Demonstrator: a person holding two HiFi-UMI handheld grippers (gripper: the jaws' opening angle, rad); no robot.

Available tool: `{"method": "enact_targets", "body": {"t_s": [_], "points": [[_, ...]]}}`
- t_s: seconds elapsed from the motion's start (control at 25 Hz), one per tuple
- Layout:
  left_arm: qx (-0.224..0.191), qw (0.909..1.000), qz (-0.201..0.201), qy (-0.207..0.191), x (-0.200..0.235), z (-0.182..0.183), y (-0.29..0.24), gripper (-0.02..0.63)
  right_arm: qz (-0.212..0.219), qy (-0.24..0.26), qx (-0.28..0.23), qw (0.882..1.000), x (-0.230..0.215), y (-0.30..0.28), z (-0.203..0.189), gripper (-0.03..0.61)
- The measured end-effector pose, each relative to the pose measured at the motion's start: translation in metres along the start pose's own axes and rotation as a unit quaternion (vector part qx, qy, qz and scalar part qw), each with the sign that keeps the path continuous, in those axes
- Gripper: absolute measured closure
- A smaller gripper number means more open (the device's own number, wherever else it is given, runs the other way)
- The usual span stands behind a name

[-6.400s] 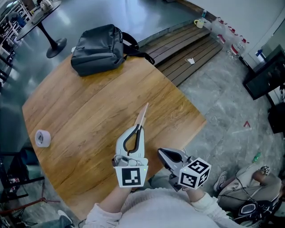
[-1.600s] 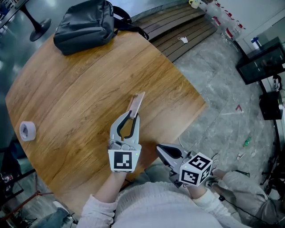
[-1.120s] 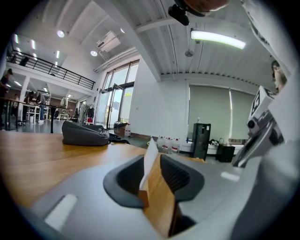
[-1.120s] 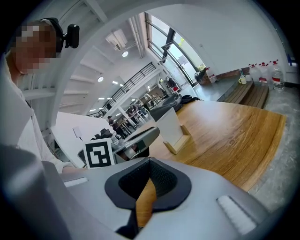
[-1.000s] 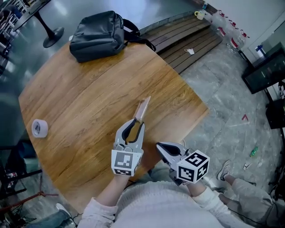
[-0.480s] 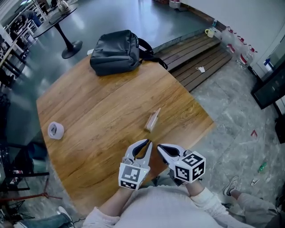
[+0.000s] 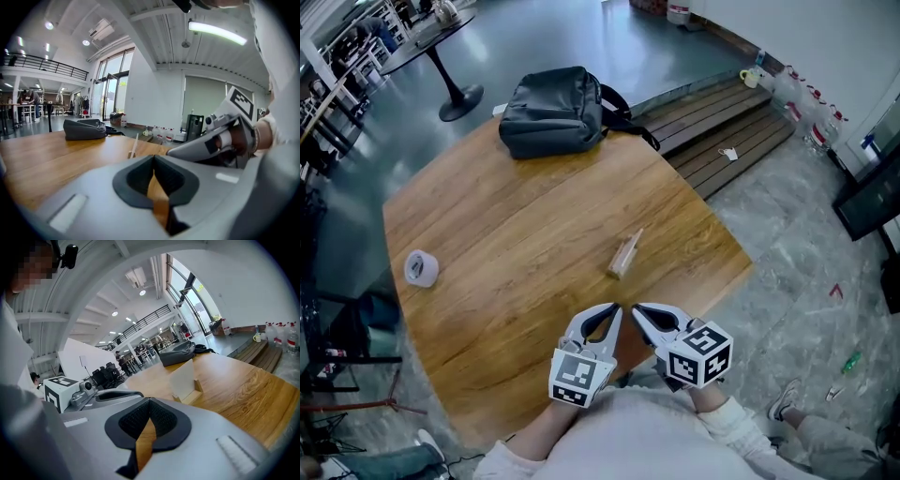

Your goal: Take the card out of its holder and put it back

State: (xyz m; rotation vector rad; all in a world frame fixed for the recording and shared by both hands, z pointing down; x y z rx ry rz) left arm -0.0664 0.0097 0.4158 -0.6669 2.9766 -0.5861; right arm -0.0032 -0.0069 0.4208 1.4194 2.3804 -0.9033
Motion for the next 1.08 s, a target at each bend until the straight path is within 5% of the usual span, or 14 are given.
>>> {"method": "enact_targets", "body": {"t_s": [1.08], "points": [[-0.008, 0.9983, 0.000, 0.058, -0.0002, -0.0001, 0.0063, 0.606, -0.008, 0.064, 0.003, 0.998, 0.0089, 0.0020, 0.0064, 0.581]]}}
Point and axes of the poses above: the fingertips, and each gripper's own axes: y backward along the fingers, x to its left, z out of its top, the point moved 3 cm from there along y, backward along the fingers, and after that the axes turned 1 degree about -y, right-handed, at the moved point
